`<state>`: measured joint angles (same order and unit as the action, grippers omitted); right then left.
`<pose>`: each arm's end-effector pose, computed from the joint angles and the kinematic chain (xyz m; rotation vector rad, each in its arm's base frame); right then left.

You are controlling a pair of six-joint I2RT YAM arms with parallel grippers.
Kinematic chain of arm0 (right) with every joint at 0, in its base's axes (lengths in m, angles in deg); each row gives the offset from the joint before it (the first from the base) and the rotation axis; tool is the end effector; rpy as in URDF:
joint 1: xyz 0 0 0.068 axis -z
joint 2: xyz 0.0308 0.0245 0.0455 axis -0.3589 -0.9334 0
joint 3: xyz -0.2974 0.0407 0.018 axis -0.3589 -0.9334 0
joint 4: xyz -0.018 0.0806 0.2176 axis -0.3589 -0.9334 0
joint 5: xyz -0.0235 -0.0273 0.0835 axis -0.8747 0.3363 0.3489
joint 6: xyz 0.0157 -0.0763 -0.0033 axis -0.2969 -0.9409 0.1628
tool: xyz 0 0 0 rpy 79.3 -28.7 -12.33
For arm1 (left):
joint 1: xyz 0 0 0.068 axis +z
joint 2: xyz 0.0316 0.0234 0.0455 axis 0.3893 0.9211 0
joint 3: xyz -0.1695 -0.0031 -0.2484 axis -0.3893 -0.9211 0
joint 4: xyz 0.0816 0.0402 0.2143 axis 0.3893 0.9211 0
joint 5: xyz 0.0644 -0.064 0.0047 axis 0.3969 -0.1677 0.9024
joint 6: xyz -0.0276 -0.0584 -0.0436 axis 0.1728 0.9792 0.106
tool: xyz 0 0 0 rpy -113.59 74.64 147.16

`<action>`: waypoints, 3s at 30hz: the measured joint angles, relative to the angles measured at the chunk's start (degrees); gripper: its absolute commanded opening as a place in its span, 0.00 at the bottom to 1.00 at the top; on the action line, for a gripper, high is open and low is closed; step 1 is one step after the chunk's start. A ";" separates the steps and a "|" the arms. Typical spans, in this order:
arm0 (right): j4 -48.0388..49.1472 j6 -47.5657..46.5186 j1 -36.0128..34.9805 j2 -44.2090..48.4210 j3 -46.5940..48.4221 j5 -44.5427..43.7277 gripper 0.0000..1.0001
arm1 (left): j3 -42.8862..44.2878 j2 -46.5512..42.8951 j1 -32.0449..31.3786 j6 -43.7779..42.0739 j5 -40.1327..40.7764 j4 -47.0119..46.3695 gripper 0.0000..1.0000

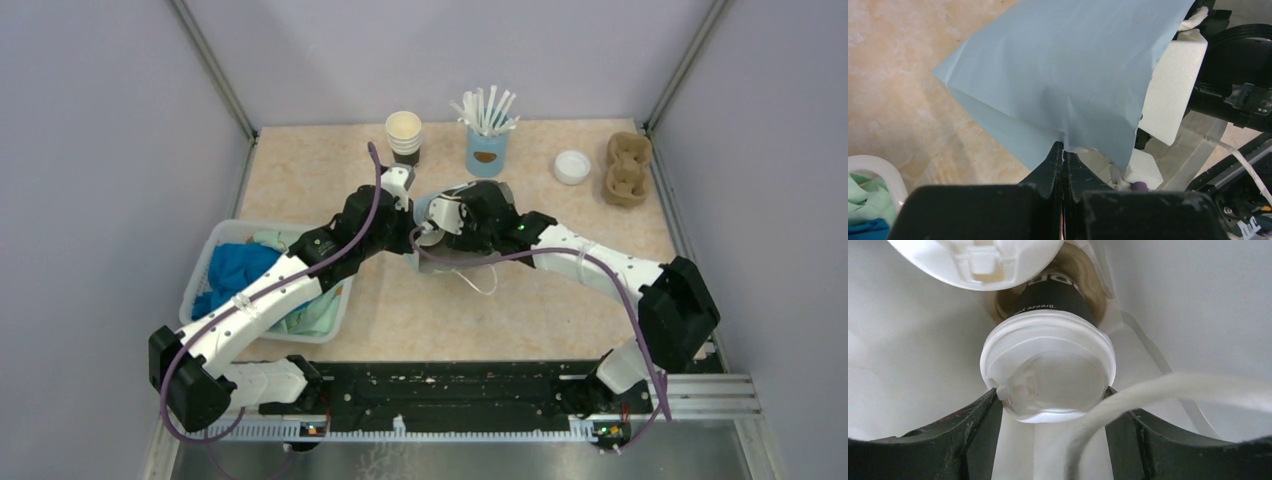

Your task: Pack the takeout coffee

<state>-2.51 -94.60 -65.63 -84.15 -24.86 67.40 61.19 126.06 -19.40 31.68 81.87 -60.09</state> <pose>0.2466 0.2229 0.2854 -1.5312 1.7087 -0.2544 0.1901 -0.1636 0.3514 0.3323 2.1192 -0.5479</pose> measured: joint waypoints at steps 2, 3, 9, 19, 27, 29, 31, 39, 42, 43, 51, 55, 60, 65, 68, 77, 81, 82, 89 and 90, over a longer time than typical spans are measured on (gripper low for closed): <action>-2.27 1.09 -0.13 0.00 0.90 0.33 0.43 | 0.17 0.00 0.02 0.68 -0.92 0.55 0.00; -3.58 1.62 -0.39 0.00 1.22 0.28 0.43 | 0.20 0.00 0.02 1.07 -1.31 0.70 0.00; -9.73 4.55 -2.64 0.00 2.91 -1.40 0.44 | 0.20 -0.42 0.24 3.08 -5.01 1.95 0.00; -19.41 10.29 -5.49 0.07 6.80 -1.55 0.44 | 0.87 -2.23 0.42 6.91 -10.08 5.18 0.00; -28.37 15.30 -7.15 -0.57 11.02 1.20 0.44 | 3.85 -2.78 0.48 10.73 -11.80 12.28 0.00; -30.05 16.15 -7.37 -1.16 12.20 2.03 0.44 | 5.66 -2.10 0.59 11.58 -11.34 15.19 0.00; -32.04 17.00 -7.41 -2.32 13.94 2.99 0.44 | 7.93 -0.90 0.85 12.09 -10.64 18.16 0.03; -35.85 18.45 -7.23 -7.04 19.15 6.25 0.44 | 15.21 3.48 1.79 11.41 -4.55 27.23 0.42; -36.72 18.43 -7.26 -8.55 20.81 7.65 0.44 | 15.47 2.93 2.14 10.49 -1.62 28.63 0.58; -36.87 18.40 -7.26 -9.09 21.38 8.02 0.44 | 15.63 2.60 2.23 10.08 -0.66 29.07 0.62; -37.11 18.60 -7.13 -12.92 23.82 8.52 0.43 | 18.84 -3.15 2.69 5.86 5.57 31.65 0.75; -36.74 19.69 -7.13 -14.14 24.02 7.78 0.43 | 22.01 -5.42 2.29 3.96 6.47 31.58 0.76; -36.13 20.55 -7.15 -14.69 23.67 7.50 0.42 | 23.74 -6.54 1.92 2.08 6.86 31.41 0.77; -36.54 21.29 -7.15 -15.21 24.55 7.23 0.54 | 23.76 -6.84 1.86 1.31 6.88 31.41 0.77; -37.62 22.71 -7.15 -15.74 26.53 7.13 0.63 | 23.76 -7.17 1.86 1.31 6.84 31.39 0.78; -40.09 27.89 -7.54 -16.85 29.07 7.37 0.92 | 23.76 -8.59 1.70 1.60 5.33 30.21 0.78; -41.24 30.25 -8.17 -16.79 29.99 7.34 0.96 | 23.76 -9.27 1.70 2.10 5.18 29.88 0.78; -41.57 30.69 -8.33 -16.72 30.25 7.34 0.97 | 23.76 -9.40 1.70 2.34 5.07 29.86 0.78; -44.09 33.31 -9.14 -14.36 33.07 6.38 0.99 | 22.95 -10.73 1.70 4.63 3.82 29.75 0.77; -44.15 33.57 -9.14 -13.79 33.09 6.21 0.99 | 22.62 -10.95 1.68 4.87 3.72 29.77 0.77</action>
<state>-46.66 -61.03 -74.77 -97.94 8.23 73.60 83.81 115.11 -17.71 36.55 85.58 -30.32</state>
